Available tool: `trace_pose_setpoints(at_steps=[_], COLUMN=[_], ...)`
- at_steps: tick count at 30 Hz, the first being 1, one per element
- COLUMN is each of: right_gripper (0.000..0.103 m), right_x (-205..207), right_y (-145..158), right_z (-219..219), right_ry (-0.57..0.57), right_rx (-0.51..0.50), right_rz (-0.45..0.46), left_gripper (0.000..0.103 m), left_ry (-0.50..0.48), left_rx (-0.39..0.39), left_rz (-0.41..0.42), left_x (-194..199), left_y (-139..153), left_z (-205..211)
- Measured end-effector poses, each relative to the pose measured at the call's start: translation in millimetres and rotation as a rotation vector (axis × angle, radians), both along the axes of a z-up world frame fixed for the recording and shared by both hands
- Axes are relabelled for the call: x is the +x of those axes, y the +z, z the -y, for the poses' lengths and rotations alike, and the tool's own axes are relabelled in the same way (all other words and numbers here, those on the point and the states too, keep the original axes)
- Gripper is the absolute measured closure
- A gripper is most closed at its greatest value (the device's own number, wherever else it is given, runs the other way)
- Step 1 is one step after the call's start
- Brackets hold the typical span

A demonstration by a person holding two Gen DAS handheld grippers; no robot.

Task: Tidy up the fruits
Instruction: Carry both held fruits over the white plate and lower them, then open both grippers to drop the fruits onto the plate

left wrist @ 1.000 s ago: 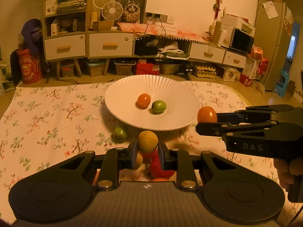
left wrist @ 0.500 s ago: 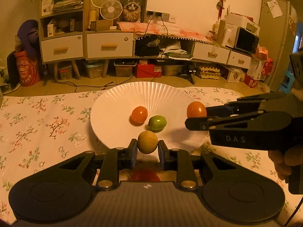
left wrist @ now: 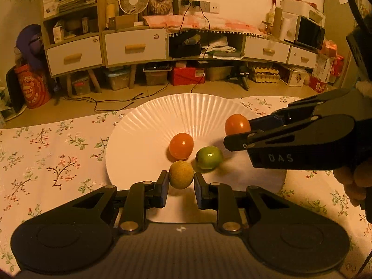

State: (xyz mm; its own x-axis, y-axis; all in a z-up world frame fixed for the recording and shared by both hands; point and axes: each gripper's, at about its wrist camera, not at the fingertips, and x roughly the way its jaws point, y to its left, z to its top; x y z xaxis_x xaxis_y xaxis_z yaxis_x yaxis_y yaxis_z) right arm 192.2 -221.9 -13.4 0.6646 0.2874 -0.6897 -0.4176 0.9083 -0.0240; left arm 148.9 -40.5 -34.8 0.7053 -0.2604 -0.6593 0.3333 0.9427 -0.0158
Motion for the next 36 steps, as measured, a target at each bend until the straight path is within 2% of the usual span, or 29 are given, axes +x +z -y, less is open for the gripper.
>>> trace_pose_setpoints(at_steps=[18,25,29,32,36], right_gripper=[0.072,0.060,0.051,0.047,0.043], right_x=[14,10,6,2,-5], right_y=[-1,2,5,8,14], right_z=[2,3,6,9,13], right_ry=[0.002,0.012,0.004,-0.001,-0.018], right_rx=[-0.006,-0.009,-0.012,-0.002,0.014], right_rz=[-0.006,0.004,0.011,0.015,0.024], left_gripper=[0.075,0.068,0.061,0.052,0.047], left_ry=[0.009,0.011,0.009,0.004,0.000], left_rx=[-0.009,0.008,0.011,0.013,0.008], left_rz=[-0.025,-0.013,-0.001,0.010,0.015], left_x=[13,10,5,0,-6], left_y=[-3,-1,3,6,12], left_z=[3,4,3,2,-3])
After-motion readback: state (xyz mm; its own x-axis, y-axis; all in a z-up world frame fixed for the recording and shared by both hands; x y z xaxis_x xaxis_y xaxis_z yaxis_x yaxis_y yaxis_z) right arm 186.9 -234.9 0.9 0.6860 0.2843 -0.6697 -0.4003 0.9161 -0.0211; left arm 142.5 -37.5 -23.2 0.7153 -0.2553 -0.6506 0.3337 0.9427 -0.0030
